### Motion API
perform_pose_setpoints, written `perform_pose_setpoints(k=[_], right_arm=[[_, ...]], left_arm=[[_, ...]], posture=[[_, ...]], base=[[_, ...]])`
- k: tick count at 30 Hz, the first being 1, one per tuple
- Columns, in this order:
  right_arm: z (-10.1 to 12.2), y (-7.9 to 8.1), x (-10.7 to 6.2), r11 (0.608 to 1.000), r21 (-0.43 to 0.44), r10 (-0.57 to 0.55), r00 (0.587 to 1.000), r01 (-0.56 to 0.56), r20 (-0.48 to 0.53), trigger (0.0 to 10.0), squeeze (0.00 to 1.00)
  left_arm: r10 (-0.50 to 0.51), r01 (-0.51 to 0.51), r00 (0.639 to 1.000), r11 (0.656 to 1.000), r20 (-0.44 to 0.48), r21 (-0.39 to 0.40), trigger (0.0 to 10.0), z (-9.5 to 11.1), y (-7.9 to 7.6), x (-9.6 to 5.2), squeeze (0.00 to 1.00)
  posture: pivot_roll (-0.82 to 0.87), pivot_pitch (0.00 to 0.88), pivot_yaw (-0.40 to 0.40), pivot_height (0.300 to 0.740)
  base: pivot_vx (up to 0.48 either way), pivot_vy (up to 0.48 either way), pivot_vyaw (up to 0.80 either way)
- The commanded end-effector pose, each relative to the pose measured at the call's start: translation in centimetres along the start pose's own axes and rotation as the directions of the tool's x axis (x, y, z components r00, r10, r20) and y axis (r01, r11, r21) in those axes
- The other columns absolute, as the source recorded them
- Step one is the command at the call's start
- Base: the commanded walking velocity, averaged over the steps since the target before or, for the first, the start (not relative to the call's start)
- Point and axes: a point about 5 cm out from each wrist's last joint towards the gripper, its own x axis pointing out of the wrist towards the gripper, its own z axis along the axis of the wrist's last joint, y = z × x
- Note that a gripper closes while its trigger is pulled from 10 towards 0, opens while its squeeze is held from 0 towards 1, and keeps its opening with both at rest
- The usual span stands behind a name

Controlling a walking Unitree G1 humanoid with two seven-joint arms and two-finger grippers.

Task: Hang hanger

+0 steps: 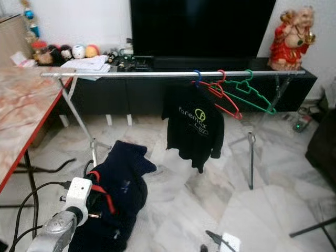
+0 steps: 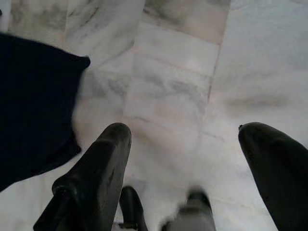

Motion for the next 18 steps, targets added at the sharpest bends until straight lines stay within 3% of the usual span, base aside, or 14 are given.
perform_pose_setpoints(k=[1,9,18], right_arm=[[-0.31,-0.94,-0.14,1.0,0.008,-0.029,1.0,0.029,-0.009,10.0,0.0],[-0.39,-0.8,-0.14,0.999,-0.033,-0.015,1.0,0.015,-0.017,10.0,0.0],[-0.68,-1.1,-0.22,0.999,-0.003,-0.032,0.999,0.032,-0.025,10.0,0.0]], left_arm=[[-0.015,0.015,1.0,1.0,0.016,0.011,10.0,0.59,-0.51,0.22,0.0],[-0.02,0.02,1.0,1.0,0.014,0.009,10.0,0.71,-0.79,0.38,0.0],[-0.063,0.063,0.998,0.998,-0.003,0.016,10.0,0.61,-1.37,0.46,0.0]], posture=[[0.02,0.03,0.02,0.74],[0.02,0.034,0.022,0.74],[0.02,0.033,0.027,0.74]], base=[[0.48,0.0,0.0],[0.48,0.0,0.0],[0.48,0.0,0.0]])
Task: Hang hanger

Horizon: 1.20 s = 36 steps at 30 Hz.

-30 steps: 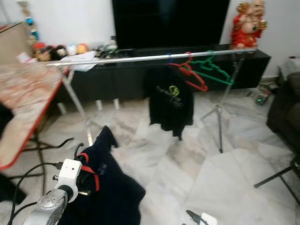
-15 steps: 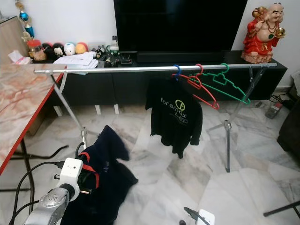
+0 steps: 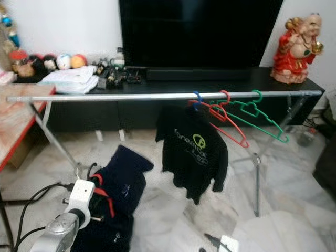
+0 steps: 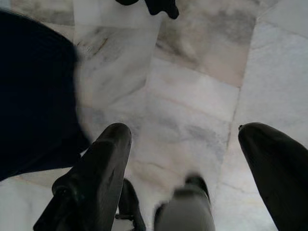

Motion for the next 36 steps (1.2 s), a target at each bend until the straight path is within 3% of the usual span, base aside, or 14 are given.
perform_pose_setpoints(k=[1,17,21,27,31,36], right_arm=[[0.0,-1.0,-0.1,1.0,0.011,-0.029,1.0,0.029,-0.002,10.0,0.0],[0.1,-1.1,-0.1,0.999,0.039,-0.029,1.0,0.029,0.005,10.0,0.0],[0.0,-1.2,-0.1,0.999,0.038,-0.03,1.0,0.029,0.003,10.0,0.0],[0.0,-1.2,-0.1,0.999,0.03,-0.024,1.0,0.024,-0.002,10.0,0.0],[-0.1,-1.1,-0.1,1.0,0.0,-0.012,1.0,0.012,-0.011,10.0,0.0],[-0.2,-0.9,-0.1,1.0,-0.003,-0.011,1.0,0.011,-0.011,10.0,0.0]], left_arm=[[-0.025,0.025,1.0,1.0,0.019,0.007,10.0,0.6,-0.6,0.2,0.0],[-0.086,0.086,0.996,0.996,-0.006,0.031,10.0,0.6,-1.2,0.4,0.0],[-0.227,0.232,0.972,0.968,-0.06,0.095,10.0,0.0,-2.0,0.0,0.0],[-0.319,0.329,0.944,0.915,-0.079,0.233,10.0,0.5,-1.7,-0.4,0.0],[-0.344,0.358,0.933,0.875,-0.101,0.325,10.0,1.0,-1.7,-0.5,0.0],[-0.367,0.368,0.927,0.865,-0.071,0.342,10.0,2.5,-2.2,-0.1,0.0]], posture=[[0.02,0.033,0.028,0.74],[0.02,0.037,0.028,0.74],[0.02,0.043,0.027,0.74],[0.02,0.05,0.029,0.74],[0.03,0.055,0.027,0.74],[0.03,0.06,0.025,0.74]], base=[[0.48,0.0,0.0],[0.48,0.0,0.0],[0.0,0.0,0.0],[0.0,0.0,0.0],[0.0,0.0,0.0],[0.0,0.0,0.0]])
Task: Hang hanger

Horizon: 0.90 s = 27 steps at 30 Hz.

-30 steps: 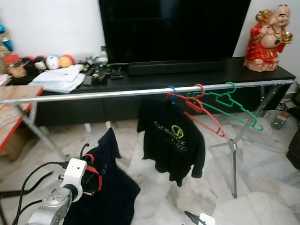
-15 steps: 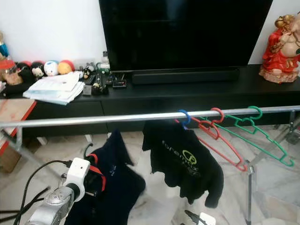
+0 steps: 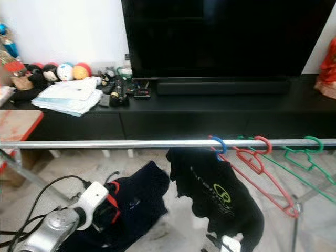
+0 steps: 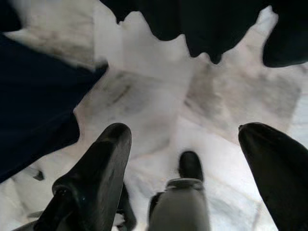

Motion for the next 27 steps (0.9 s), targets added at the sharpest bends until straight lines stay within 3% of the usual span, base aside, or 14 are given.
perform_pose_setpoints(k=[1,7,11,13,16,22,27], right_arm=[[-0.1,0.2,0.0,1.0,-0.012,0.002,1.0,-0.002,-0.005,10.0,0.0],[-0.2,1.0,0.1,0.999,-0.033,0.018,1.0,-0.018,-0.006,10.0,0.0],[-0.2,1.3,0.1,0.999,-0.034,0.023,1.0,-0.024,-0.003,10.0,0.0],[-0.1,1.3,0.1,0.999,-0.034,0.024,1.0,-0.024,-0.002,10.0,0.0],[-0.1,1.1,0.1,0.999,-0.027,0.02,1.0,-0.02,0.002,10.0,0.0],[0.0,1.1,0.1,0.999,-0.025,0.021,1.0,-0.021,0.005,10.0,0.0],[0.3,1.3,0.2,0.999,-0.032,0.029,1.0,-0.028,0.013,10.0,0.0]], left_arm=[[-0.044,0.04,0.997,0.998,0.066,0.053,10.0,2.6,0.2,0.4,0.0],[-0.207,0.189,0.976,0.962,0.073,0.197,10.0,5.7,-0.9,1.3,0.0],[-0.223,0.201,0.972,0.952,0.075,0.229,10.0,6.5,-0.7,1.6,0.0],[-0.213,0.191,0.974,0.956,0.078,0.225,10.0,6.8,-0.3,1.7,0.0],[-0.179,0.16,0.973,0.978,0.146,0.135,10.0,8.7,0.6,2.1,0.0],[-0.162,0.155,0.965,0.987,0.208,0.052,10.0,10.2,1.1,2.3,0.0],[-0.045,0.044,0.976,0.999,0.214,0.011,10.0,11.1,2.6,2.9,0.0]], posture=[[0.03,0.06,0.025,0.74],[0.02,0.062,0.033,0.74],[0.02,0.063,0.038,0.74],[0.02,0.063,0.04,0.74],[0.02,0.063,0.047,0.74],[0.01,0.062,0.047,0.74],[0.01,0.06,0.046,0.74]], base=[[0.0,0.0,0.0],[0.0,0.0,0.0],[0.0,0.0,0.0],[0.0,0.0,0.0],[0.0,0.0,0.0],[0.0,0.0,0.0],[0.0,0.0,0.0]])
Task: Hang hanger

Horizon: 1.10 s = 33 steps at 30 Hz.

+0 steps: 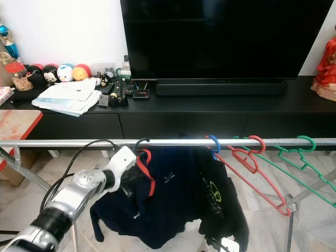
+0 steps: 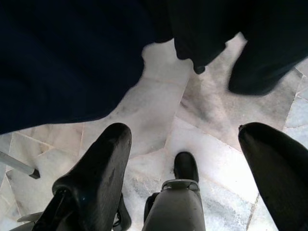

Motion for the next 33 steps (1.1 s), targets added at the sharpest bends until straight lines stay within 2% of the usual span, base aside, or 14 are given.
perform_pose_setpoints(k=[1,11,13,19,20,25,27,31,32,33], right_arm=[[0.3,0.3,0.1,1.0,0.008,0.004,1.0,-0.004,0.013,10.0,0.0],[0.4,0.6,0.1,1.0,0.005,0.007,1.0,-0.007,0.013,10.0,0.0],[0.4,0.6,0.1,1.0,0.005,0.008,1.0,-0.008,0.013,10.0,0.0],[0.4,0.6,0.1,1.0,0.004,0.008,1.0,-0.008,0.011,10.0,0.0],[0.4,0.5,0.1,1.0,0.005,0.008,1.0,-0.008,0.011,10.0,0.0],[0.3,0.5,0.1,1.0,0.007,0.006,1.0,-0.006,0.009,10.0,0.0],[0.1,0.5,0.1,1.0,0.008,0.006,1.0,-0.006,0.006,10.0,0.0],[-0.2,0.5,0.0,1.0,0.006,0.005,1.0,-0.005,-0.001,10.0,0.0],[-0.3,0.5,0.0,1.0,0.007,0.005,1.0,-0.005,-0.003,10.0,0.0],[-0.3,0.4,0.0,1.0,0.007,0.004,1.0,-0.004,-0.005,10.0,0.0]], left_arm=[[0.054,-0.053,0.998,0.998,0.02,-0.034,10.0,0.6,0.9,0.0,0.0],[0.195,-0.206,0.974,0.974,-0.116,-0.093,10.0,-0.9,2.4,0.0,0.0],[0.233,-0.254,0.962,0.955,-0.145,-0.15,10.0,-1.5,2.9,-0.2,0.0],[0.283,-0.327,0.936,0.92,-0.208,-0.217,10.0,-2.7,3.2,-0.4,0.0],[0.31,-0.368,0.921,0.893,-0.238,-0.259,10.0,-3.3,3.3,-0.6,0.0],[0.348,-0.417,0.897,0.87,-0.273,-0.262,10.0,-4.2,3.6,-1.0,0.0],[0.382,-0.462,0.875,0.842,-0.297,-0.279,10.0,-4.9,3.9,-1.4,0.0],[0.403,-0.485,0.868,0.814,-0.292,-0.32,10.0,-5.1,4.0,-1.6,0.0],[0.4,-0.484,0.87,0.808,-0.289,-0.336,10.0,-5.1,3.9,-1.6,0.68],[0.397,-0.48,0.873,0.805,-0.283,-0.35,10.0,-5.1,3.8,-1.5,1.0]], posture=[[0.01,0.06,0.046,0.74],[0.02,0.062,0.048,0.74],[0.02,0.062,0.048,0.74],[0.02,0.063,0.048,0.74],[0.02,0.064,0.049,0.74],[0.02,0.064,0.049,0.74],[0.02,0.064,0.049,0.74],[0.02,0.063,0.047,0.74],[0.02,0.065,0.047,0.74],[0.02,0.064,0.047,0.74]], base=[[0.0,0.0,0.0],[0.0,0.0,0.0],[0.0,0.0,0.0],[0.0,0.0,0.0],[0.0,0.0,0.0],[0.0,0.0,0.0],[0.0,0.0,0.0],[0.0,0.0,0.0],[0.0,0.0,0.0],[0.0,0.0,0.0]])
